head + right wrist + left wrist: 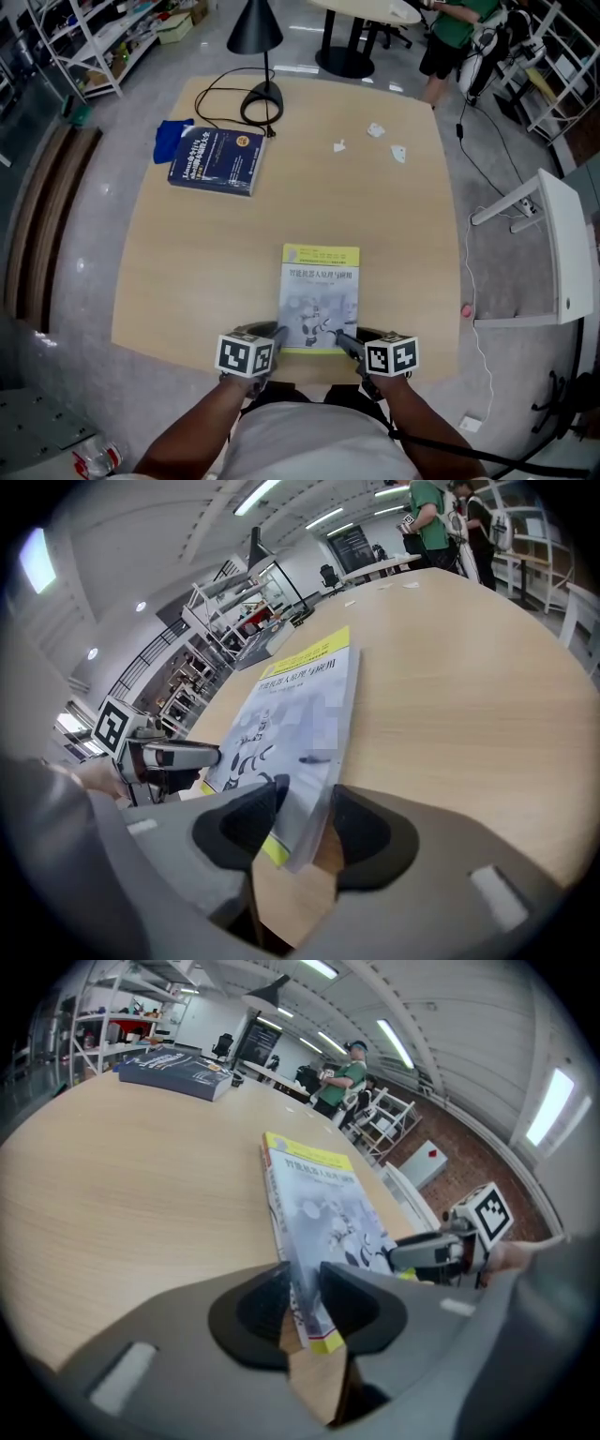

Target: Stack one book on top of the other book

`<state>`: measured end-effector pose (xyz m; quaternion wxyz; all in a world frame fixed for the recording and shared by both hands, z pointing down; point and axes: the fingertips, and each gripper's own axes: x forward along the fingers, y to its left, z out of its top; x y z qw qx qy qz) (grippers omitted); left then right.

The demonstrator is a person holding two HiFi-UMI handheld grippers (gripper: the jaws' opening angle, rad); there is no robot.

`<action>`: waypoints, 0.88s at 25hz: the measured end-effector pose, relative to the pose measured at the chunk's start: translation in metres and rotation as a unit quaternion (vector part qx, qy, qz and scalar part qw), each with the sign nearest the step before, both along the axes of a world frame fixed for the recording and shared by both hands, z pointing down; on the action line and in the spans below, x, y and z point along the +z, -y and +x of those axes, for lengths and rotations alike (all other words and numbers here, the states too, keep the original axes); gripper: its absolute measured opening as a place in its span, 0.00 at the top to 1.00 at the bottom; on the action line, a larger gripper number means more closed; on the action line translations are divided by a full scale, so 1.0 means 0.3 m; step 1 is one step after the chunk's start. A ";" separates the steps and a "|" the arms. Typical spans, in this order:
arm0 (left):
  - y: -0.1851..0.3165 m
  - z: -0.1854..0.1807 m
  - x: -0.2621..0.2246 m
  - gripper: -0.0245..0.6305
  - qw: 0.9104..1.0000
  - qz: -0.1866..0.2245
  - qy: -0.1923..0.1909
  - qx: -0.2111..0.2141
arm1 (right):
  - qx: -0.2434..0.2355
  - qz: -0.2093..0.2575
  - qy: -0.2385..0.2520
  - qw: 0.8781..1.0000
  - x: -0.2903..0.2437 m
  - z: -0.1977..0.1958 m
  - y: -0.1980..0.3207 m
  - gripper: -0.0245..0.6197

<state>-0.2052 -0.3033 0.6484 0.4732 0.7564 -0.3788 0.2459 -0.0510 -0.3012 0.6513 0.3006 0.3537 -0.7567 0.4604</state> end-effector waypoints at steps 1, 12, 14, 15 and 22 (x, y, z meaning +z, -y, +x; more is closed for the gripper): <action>0.000 0.000 0.002 0.79 1.000 0.002 0.000 0.000 | -0.001 -0.002 0.000 1.000 0.002 -0.001 0.001 0.66; 0.011 -0.023 -0.047 0.92 0.999 0.027 0.027 0.018 | -0.020 0.060 -0.044 0.997 -0.031 0.049 0.005 0.66; 0.008 -0.025 -0.071 0.93 0.998 0.040 0.021 0.033 | -0.010 0.081 -0.058 0.995 -0.064 0.076 0.002 0.66; 0.001 -0.025 -0.083 0.94 0.998 0.044 0.017 0.042 | 0.000 0.091 -0.058 0.994 -0.087 0.086 -0.003 0.69; -0.062 -0.008 -0.150 0.96 0.992 0.066 0.005 0.106 | 0.029 0.174 -0.012 0.984 -0.324 0.011 -0.051 0.96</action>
